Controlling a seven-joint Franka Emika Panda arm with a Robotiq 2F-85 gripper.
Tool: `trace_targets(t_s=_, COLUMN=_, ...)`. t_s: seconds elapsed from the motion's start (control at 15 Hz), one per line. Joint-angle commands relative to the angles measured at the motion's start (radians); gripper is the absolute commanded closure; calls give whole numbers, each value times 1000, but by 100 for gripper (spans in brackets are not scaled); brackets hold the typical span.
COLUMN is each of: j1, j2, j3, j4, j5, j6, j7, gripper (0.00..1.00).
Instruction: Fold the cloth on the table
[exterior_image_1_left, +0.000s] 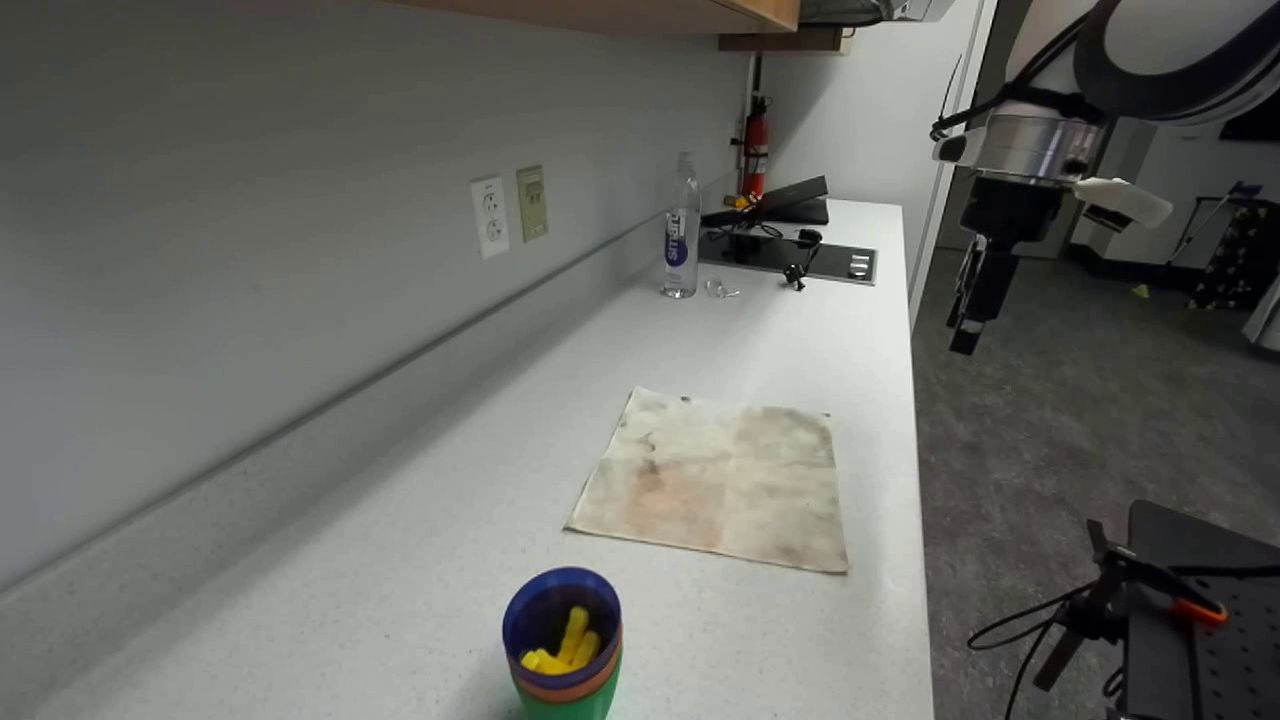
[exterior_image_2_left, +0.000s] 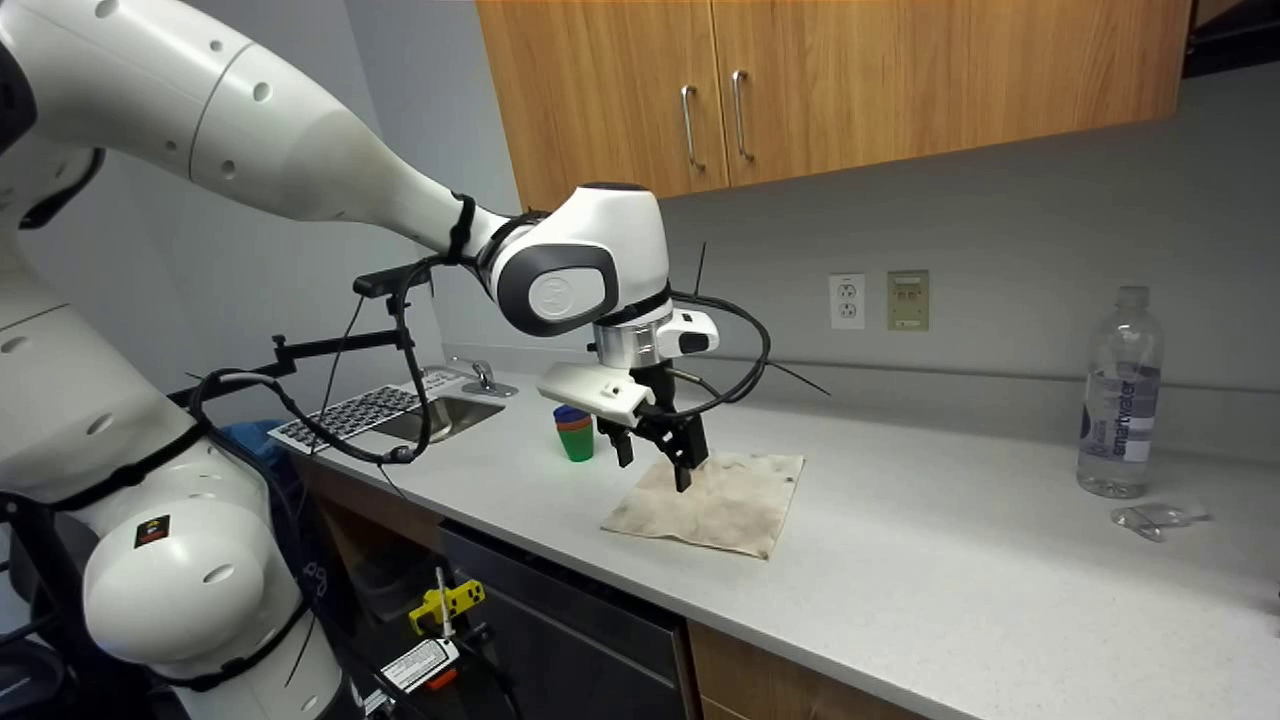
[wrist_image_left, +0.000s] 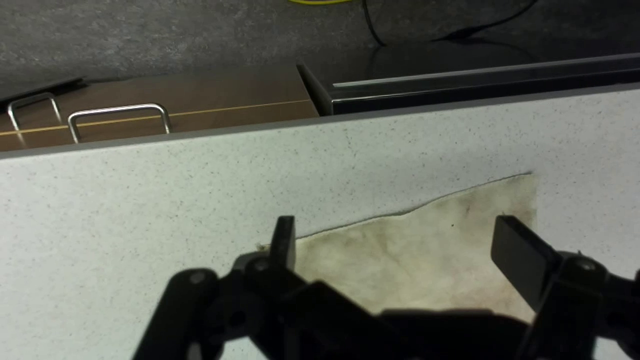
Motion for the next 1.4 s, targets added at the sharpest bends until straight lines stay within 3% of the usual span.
trace_targets(t_s=0.0, j1=-22, j2=21, j3=-1, j4=-20, j5=41, j6=41, j7=4, gripper=0)
trace_targets(t_s=0.4, j1=-15, j2=171, j3=-12, j4=-6, j5=217, j6=245, j7=20, gripper=0)
trace_targets(t_s=0.67, j1=-14, j2=247, j3=15, j4=18, j5=369, j6=342, j7=-13, gripper=0)
trace_targets(t_s=0.73, j1=-38, j2=207, j3=26, j4=-12, j5=299, j6=310, j7=20, gripper=0)
trace_targets(t_s=1.0, j1=-41, j2=221, j3=35, j4=-10, j5=306, j6=315, j7=19, gripper=0)
trace_targets(t_s=1.33, j1=-36, j2=276, j3=34, j4=25, j5=399, j6=337, j7=-11, gripper=0)
